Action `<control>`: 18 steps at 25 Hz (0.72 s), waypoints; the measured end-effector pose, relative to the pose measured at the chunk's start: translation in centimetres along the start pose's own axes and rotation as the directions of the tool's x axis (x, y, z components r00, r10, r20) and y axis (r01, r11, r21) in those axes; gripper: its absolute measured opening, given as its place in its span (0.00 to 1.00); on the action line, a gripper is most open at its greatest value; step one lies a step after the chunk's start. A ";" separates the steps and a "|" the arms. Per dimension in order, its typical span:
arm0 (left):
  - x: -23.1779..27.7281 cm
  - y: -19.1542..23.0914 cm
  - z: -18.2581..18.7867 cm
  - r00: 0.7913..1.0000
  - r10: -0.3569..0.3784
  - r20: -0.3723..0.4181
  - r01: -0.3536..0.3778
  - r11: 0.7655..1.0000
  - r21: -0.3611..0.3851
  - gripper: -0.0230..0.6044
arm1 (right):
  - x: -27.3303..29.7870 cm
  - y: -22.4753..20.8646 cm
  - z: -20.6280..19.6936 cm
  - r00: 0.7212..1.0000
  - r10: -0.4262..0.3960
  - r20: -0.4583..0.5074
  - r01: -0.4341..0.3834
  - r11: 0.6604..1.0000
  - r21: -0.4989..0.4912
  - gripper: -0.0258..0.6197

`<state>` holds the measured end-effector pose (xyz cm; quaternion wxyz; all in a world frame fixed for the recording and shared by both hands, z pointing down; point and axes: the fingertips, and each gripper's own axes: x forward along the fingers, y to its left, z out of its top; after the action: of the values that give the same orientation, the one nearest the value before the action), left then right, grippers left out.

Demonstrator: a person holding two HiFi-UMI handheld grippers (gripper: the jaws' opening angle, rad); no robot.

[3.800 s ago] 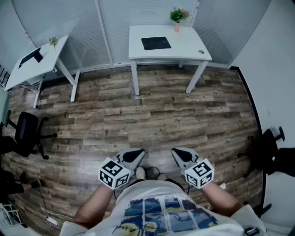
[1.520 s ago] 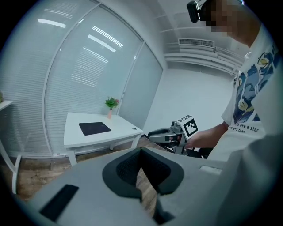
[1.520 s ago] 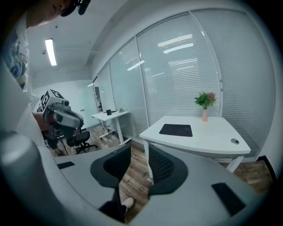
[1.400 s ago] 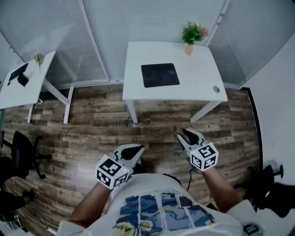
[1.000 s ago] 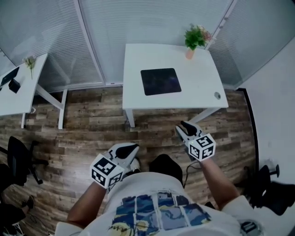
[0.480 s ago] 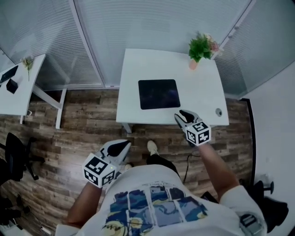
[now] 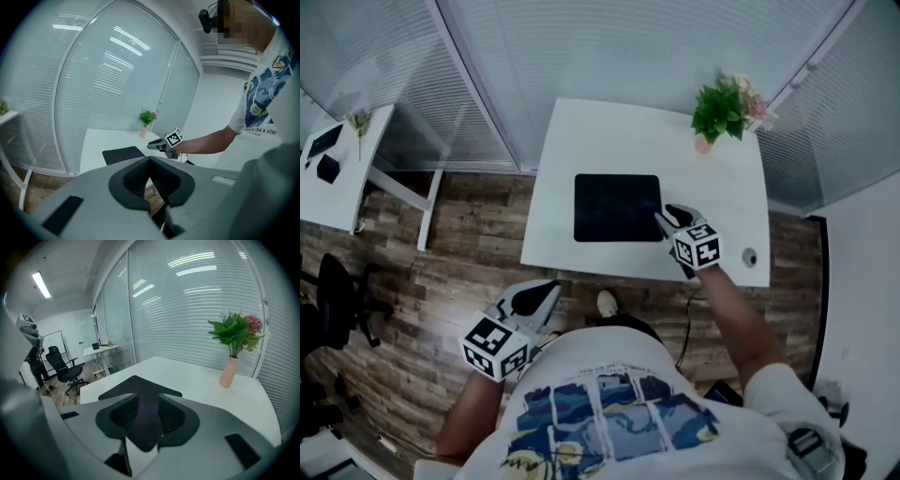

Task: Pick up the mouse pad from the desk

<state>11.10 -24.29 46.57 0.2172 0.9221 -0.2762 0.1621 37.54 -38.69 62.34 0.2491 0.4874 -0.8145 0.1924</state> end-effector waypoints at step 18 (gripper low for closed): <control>5.6 2.7 3.2 0.983 0.181 -0.001 -0.181 0.981 -0.067 0.04 | 12.4 -8.7 -1.2 0.988 0.057 -0.141 -0.062 0.997 -0.035 0.32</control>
<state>14.55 -30.29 47.01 0.2318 0.8858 -0.3647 0.1693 40.57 -50.60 71.29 0.3094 0.4432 -0.8128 0.2174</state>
